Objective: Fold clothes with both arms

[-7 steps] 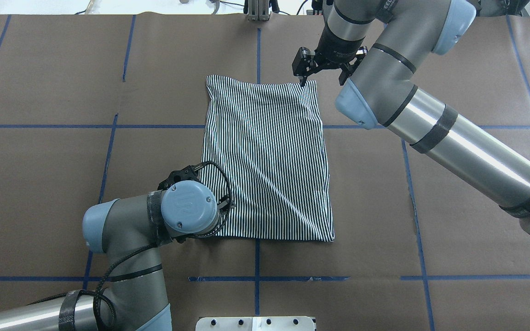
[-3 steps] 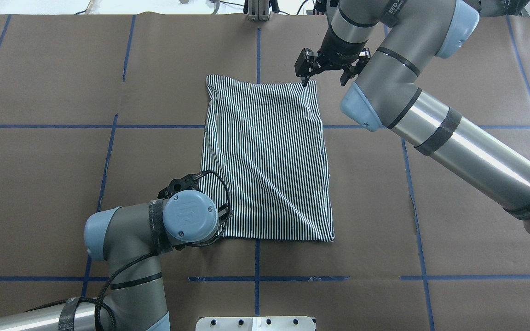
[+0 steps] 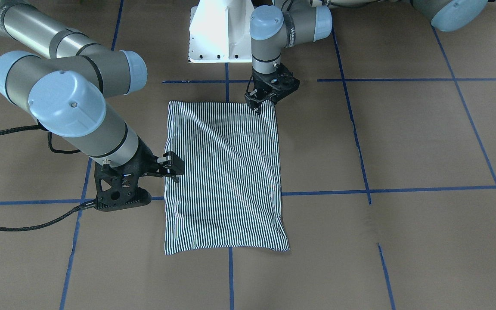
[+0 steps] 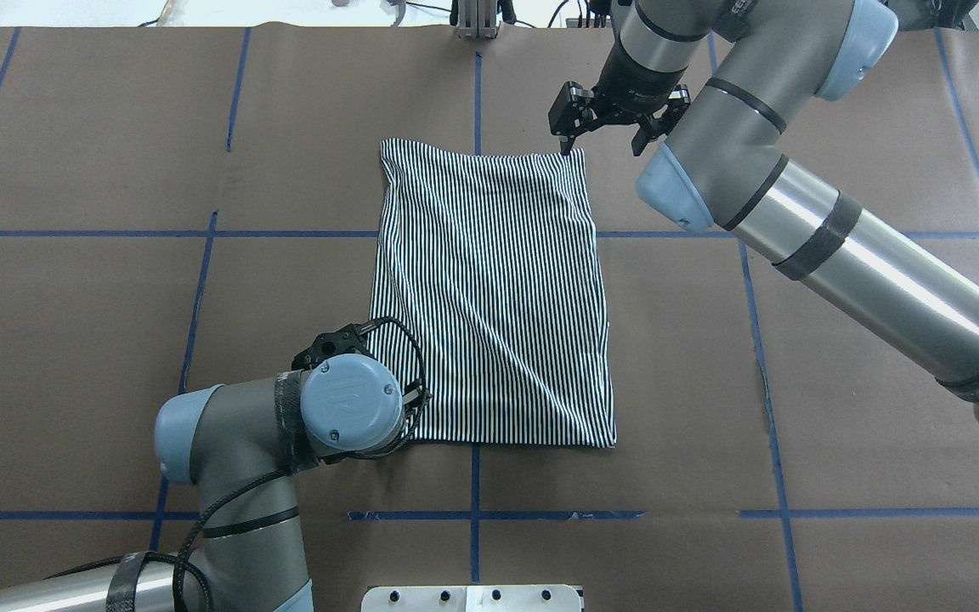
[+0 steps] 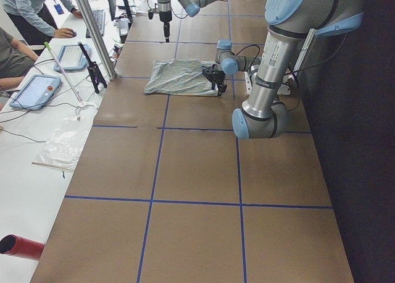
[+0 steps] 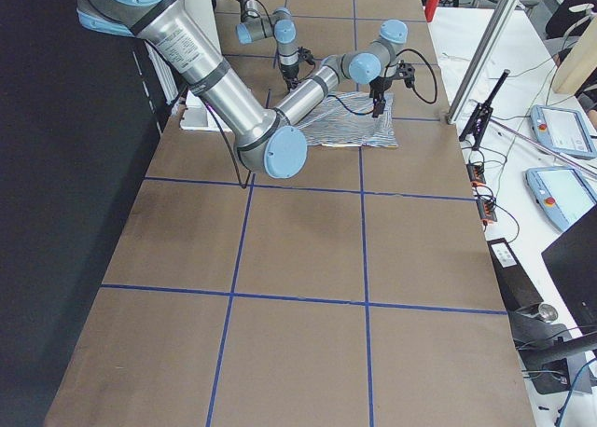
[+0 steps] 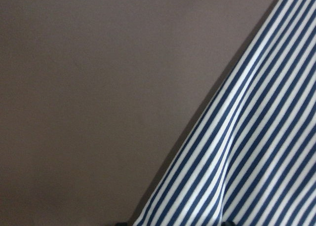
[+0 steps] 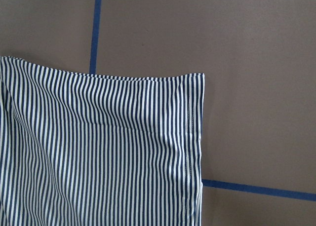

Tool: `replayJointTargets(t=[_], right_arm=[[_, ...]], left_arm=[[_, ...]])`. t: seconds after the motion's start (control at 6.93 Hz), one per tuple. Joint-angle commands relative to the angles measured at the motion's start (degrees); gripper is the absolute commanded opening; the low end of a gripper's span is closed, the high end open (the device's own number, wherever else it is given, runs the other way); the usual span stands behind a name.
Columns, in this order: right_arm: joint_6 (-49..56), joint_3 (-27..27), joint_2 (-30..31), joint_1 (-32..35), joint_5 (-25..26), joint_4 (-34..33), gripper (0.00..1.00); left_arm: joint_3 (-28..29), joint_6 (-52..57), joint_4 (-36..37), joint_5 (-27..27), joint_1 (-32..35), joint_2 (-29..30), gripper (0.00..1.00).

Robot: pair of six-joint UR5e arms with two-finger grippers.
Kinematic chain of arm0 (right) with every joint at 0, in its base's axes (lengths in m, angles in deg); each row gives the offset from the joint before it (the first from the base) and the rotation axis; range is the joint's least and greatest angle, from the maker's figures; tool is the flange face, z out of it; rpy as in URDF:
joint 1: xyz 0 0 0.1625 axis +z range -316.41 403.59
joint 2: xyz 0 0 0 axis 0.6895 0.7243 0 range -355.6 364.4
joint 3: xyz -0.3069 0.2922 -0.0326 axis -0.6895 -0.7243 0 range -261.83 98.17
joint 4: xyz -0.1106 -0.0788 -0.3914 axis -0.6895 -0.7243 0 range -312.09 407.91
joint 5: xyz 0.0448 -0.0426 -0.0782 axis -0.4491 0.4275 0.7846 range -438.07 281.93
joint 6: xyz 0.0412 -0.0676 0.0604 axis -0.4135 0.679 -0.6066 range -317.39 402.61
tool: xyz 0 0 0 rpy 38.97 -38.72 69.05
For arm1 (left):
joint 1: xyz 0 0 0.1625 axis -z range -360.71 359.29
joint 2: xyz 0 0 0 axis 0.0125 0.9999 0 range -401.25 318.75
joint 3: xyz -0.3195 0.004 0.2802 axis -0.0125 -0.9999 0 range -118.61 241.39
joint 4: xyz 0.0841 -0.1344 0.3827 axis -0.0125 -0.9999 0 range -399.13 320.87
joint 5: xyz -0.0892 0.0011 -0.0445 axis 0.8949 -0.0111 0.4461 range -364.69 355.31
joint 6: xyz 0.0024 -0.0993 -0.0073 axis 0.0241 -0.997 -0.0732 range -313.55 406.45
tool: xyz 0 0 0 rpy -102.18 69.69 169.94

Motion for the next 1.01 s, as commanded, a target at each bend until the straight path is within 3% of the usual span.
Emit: replayJointTargets(t=[0.0,0.14,0.29,0.58,0.87], right_arm=[[0.0,0.0,0.0,0.0,0.0,-0.1,1.0],[0.0,0.0,0.0,0.0,0.0,-0.2,1.0],[0.0,0.0,0.0,0.0,0.0,-0.3,1.0],[0.0,0.0,0.3,0.0,0.0,-0.1,1.0],[0.0,0.0,0.5,0.0,0.0,0.2,1.0]], left_arm=[[-0.1,-0.1,0.0,0.0,0.1,0.0,0.65],[-0.1,-0.2,0.0,0.0,0.1,0.0,0.55],[-0.1,-0.2,0.0,0.0,0.1,-0.1,0.28],[-0.2,-0.3,0.0,-0.5,0.1,-0.1,0.0],[-1.5,0.5,0.0,-0.4,0.2,-0.2,0.0]])
